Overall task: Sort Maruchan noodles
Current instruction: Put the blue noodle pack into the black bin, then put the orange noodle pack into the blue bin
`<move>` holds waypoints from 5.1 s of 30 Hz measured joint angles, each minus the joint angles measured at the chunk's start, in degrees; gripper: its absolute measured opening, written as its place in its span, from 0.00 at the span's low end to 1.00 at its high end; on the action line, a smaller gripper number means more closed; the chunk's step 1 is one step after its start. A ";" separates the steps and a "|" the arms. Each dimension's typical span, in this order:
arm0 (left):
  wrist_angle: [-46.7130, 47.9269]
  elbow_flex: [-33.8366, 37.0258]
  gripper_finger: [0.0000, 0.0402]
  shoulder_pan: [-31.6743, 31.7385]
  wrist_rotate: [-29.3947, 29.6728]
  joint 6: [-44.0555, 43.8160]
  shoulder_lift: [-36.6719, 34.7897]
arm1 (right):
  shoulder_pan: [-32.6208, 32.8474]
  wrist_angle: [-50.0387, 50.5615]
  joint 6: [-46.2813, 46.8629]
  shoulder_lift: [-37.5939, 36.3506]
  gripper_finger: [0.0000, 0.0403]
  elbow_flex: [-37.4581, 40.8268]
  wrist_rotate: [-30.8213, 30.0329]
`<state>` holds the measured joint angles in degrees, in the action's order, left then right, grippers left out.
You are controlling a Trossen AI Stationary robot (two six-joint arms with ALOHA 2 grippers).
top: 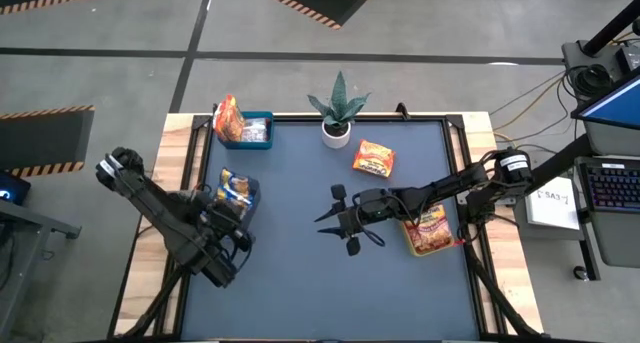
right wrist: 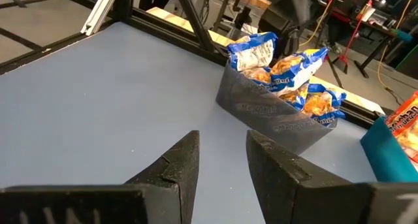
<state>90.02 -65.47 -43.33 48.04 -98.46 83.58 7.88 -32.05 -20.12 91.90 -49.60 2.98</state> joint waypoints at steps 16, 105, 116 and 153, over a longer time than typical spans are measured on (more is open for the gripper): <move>-7.06 15.53 0.00 14.10 -2.15 -0.64 -2.19 | 0.00 0.04 -0.04 0.00 0.27 0.00 0.04; -30.84 -0.34 0.00 10.16 16.84 58.94 -0.75 | -3.24 56.93 23.76 6.71 0.07 -24.79 6.84; -54.04 6.26 0.00 10.65 -0.93 69.51 -0.73 | -3.13 74.33 30.30 6.11 0.07 -24.52 2.02; -109.28 20.42 0.00 30.09 -20.51 87.43 21.38 | -14.43 53.22 45.07 -6.42 0.26 -3.21 -1.49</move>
<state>-19.26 -45.04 -13.24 27.53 -11.03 104.96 -6.55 21.17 24.95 85.48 -52.81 1.49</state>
